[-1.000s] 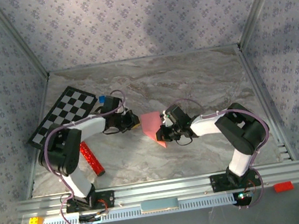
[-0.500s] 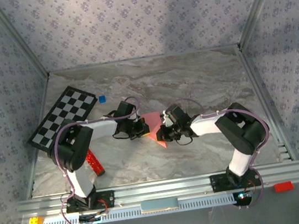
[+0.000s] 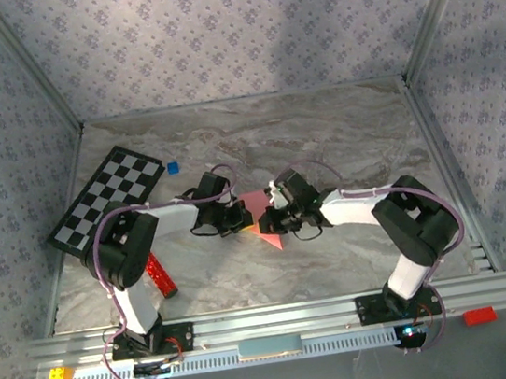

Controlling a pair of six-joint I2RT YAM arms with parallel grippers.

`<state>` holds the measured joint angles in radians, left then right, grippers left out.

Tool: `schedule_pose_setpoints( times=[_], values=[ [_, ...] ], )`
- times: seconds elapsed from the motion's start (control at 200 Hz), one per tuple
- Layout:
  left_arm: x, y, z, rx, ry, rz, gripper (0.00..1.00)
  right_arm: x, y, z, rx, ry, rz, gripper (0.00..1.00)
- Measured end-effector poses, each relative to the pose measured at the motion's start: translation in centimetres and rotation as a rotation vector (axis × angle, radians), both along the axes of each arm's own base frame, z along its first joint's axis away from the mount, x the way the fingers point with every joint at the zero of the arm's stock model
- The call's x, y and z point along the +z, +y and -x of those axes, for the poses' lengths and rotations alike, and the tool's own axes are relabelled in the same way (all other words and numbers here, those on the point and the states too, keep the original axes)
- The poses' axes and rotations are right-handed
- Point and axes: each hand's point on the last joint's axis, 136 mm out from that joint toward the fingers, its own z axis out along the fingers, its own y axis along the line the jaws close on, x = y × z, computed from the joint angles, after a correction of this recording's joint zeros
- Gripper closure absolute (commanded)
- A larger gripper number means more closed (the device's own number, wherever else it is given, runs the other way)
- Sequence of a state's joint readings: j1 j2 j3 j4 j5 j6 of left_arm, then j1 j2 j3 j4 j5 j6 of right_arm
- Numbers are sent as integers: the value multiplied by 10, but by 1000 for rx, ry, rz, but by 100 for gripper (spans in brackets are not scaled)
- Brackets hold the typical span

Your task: Fold a paper plane with a square sheet of paper (pick it up from the middle)

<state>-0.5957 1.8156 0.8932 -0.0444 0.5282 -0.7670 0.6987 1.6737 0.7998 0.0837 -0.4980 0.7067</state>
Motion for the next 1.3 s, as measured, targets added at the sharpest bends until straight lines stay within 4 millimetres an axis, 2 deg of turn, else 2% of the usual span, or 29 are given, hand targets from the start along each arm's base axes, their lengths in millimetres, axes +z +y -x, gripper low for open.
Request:
schedule_pose_setpoints(
  times=[0.115,0.32,0.405,0.57,0.83,0.954,1.129,1.299],
  values=[
    [0,0,0,-1,0,1,100,-4,11,-6,13,9,-3,93],
    [0,1,-2,5,-1,2,100,-31,9,-4,6,60,31,93],
    [0,1,-2,5,-1,3,100,-33,9,-4,1,57,22,93],
    [0,1,-2,5,-1,3,100,-31,6,-2,-3,39,14,93],
    [0,3,-3,0,-5,5,100,-29,-12,12,-11,47,27,90],
    [0,2,-3,-7,-5,8,100,-19,-19,17,-10,34,22,89],
    [0,2,-3,-7,-3,10,100,5,-13,23,38,-25,-11,89],
    [0,3,-3,-7,-1,13,100,-3,-8,29,69,-5,7,89]
  ],
)
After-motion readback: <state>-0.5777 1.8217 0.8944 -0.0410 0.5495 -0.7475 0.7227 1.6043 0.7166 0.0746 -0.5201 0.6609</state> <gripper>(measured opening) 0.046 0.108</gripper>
